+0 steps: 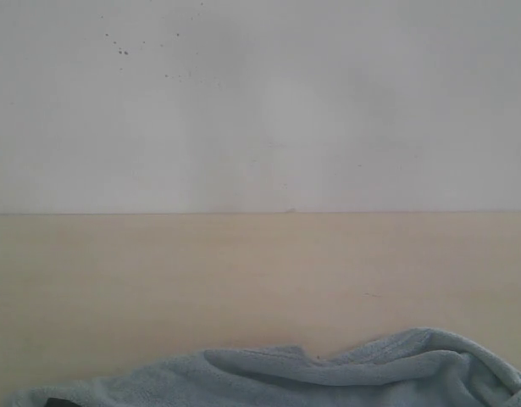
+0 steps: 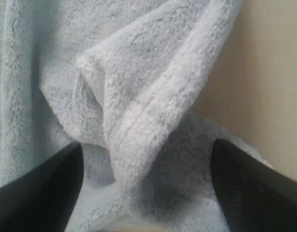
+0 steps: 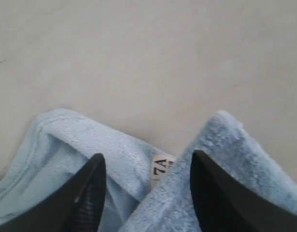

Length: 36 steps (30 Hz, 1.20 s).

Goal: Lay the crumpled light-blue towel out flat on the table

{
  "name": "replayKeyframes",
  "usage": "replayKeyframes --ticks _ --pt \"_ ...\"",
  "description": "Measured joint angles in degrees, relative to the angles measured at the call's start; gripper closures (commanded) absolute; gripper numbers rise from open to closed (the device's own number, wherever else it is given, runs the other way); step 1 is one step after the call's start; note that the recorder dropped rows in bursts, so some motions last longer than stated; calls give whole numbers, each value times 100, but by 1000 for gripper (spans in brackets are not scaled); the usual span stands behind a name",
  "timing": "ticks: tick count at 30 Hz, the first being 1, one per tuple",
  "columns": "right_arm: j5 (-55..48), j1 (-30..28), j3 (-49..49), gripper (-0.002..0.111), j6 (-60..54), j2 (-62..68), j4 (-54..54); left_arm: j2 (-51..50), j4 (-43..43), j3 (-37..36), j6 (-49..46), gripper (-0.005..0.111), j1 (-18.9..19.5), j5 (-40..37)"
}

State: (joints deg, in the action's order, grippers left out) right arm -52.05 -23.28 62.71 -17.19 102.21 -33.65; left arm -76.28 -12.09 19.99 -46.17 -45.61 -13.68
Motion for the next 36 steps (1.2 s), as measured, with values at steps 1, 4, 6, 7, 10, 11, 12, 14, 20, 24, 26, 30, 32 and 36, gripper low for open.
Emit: replayKeyframes --ticks 1,4,6,7,10,11,12,14,20,24,26,30,32,36 --pt "-40 0 0 57 -129 0 -164 0 28 -34 -46 36 0 138" --pt "-80 0 0 57 -419 0 -527 0 118 -74 -148 36 0 491" --pt "-80 0 0 57 -514 0 -630 0 145 -74 -148 39 0 678" --pt "-102 0 0 57 -524 0 -666 0 145 -74 -148 44 0 763" --pt "-253 0 0 57 -547 0 -702 -38 160 -74 -63 70 0 1170" --pt "-342 0 0 57 -536 0 -702 -85 160 -74 -35 82 0 1368" --pt "-412 0 0 57 -521 0 -702 -115 160 -74 -12 92 0 1497" --pt "-533 0 0 57 -510 0 -702 -178 160 -74 13 102 0 1681" --pt "-564 13 0 57 -599 0 -1080 -200 488 192 367 103 0 1724" --pt "-707 391 0 57 -1086 0 -2137 -211 873 447 403 103 451 1998" --pt "-822 748 56 57 -1222 0 -2344 -211 1141 472 403 103 946 2265" --pt "-828 1302 403 57 -1404 0 -1851 -211 1624 490 403 103 1818 2482" --pt "-786 1381 645 57 -1373 0 -1252 -211 1747 490 403 103 2044 2481" --pt "-754 1390 1051 57 -12 0 944 -211 2124 490 403 103 2350 2493"
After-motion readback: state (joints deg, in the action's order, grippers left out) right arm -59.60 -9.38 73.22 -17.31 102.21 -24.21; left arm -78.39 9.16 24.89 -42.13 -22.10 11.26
